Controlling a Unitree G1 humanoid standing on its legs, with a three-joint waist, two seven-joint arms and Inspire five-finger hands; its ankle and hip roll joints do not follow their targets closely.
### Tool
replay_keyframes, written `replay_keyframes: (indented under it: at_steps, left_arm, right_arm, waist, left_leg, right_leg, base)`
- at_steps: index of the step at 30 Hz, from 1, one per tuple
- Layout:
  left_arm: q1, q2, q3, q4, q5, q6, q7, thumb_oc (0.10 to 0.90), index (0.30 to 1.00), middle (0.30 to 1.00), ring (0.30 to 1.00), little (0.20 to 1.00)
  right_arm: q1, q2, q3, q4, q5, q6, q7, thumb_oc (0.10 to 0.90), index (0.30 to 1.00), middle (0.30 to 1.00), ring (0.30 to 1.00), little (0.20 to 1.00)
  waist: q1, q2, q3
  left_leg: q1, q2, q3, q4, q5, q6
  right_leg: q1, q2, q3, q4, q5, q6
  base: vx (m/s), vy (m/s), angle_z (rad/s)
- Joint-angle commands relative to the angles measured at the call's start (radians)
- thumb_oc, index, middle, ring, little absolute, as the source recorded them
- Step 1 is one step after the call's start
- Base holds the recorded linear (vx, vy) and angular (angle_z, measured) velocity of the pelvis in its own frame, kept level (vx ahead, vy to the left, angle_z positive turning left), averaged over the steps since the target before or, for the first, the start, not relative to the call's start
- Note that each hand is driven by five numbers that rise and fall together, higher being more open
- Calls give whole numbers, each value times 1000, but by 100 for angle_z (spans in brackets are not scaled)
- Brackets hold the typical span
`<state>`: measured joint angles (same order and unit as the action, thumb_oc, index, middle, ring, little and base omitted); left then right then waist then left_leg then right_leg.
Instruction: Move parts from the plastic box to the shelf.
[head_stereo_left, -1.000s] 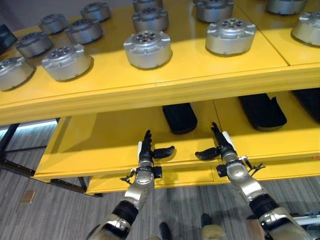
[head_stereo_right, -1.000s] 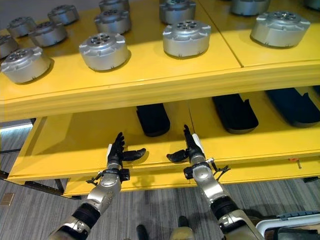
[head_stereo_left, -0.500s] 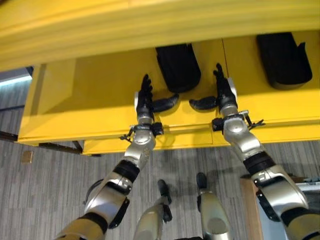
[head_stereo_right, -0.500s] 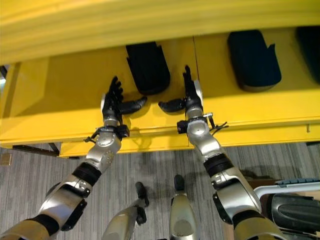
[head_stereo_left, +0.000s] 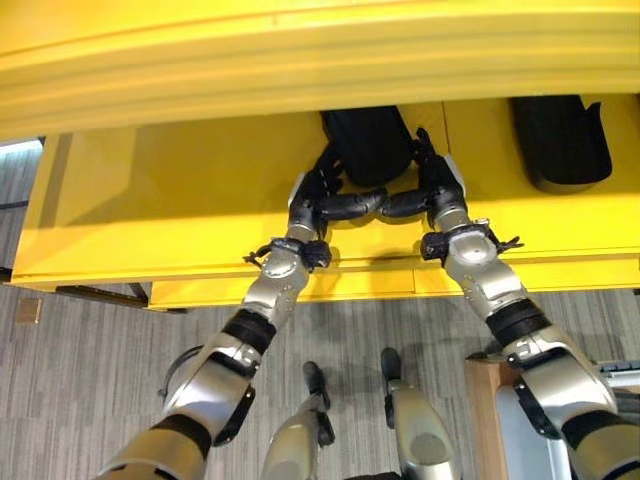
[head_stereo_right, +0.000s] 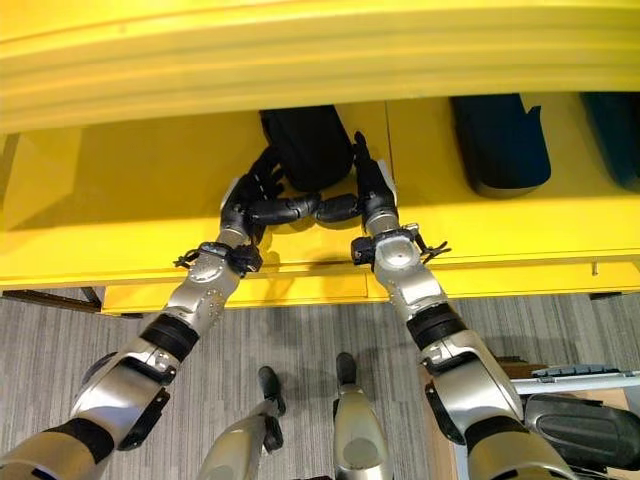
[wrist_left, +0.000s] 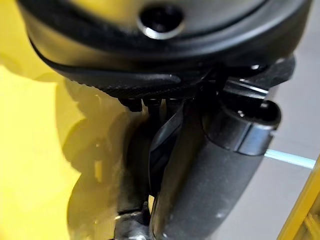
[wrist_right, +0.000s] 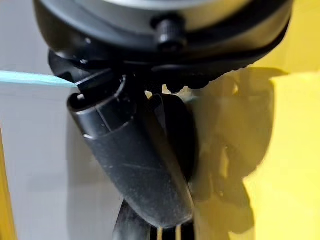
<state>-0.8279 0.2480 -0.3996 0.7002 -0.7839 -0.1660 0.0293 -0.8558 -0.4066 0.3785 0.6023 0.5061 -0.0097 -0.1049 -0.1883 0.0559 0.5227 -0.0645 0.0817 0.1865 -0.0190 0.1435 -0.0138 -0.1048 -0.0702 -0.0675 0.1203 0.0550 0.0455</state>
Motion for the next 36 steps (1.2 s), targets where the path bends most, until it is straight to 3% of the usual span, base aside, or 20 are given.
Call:
replay_keyframes:
  at_steps: [1, 5, 19, 36]
  left_arm:
    - [-76, -84, -80, -56, -67, -12, -255, 900, 1000, 1000, 1000, 1000]
    - [-54, -63, -83, -69, -78, -16, -285, 900, 1000, 1000, 1000, 1000]
    - [38, -55, -74, -128, -44, -17, -281, 900, 1000, 1000, 1000, 1000]
    - [96, -81, -78, -181, 20, -21, -254, 900, 1000, 1000, 1000, 1000]
  right_arm:
    - [-64, 85, 60, -88, 58, -44, 266, 900, 1000, 1000, 1000, 1000]
    - [-45, 96, 100, -128, 67, -14, 391, 900, 1000, 1000, 1000, 1000]
    - [89, 120, 116, -255, 7, -40, 270, 900, 1000, 1000, 1000, 1000]
    - [220, 123, 101, -408, -90, -75, 174, 900, 1000, 1000, 1000, 1000]
  waist:
    - [14, -31, -56]
    - [23, -39, -69]
    - [18, -48, -96]
    - [-39, -35, -99]
  left_leg:
    - [9, 25, -5, 98, -151, -41]
    - [24, 29, -7, 87, -147, -42]
    - [54, 35, 10, 53, -138, -37]
    - [90, 36, 56, 35, -143, -35]
  right_leg:
    - [-21, 34, 61, 79, -128, -24]
    - [0, 35, 57, 58, -121, -19]
    - [27, 37, 65, 16, -98, -13]
    - [39, 33, 102, -1, -89, -2]
  base:
    - [-2, -26, -4]
    - [-11, -37, 0]
    - [-14, -2, 3]
    - [-9, 38, -6]
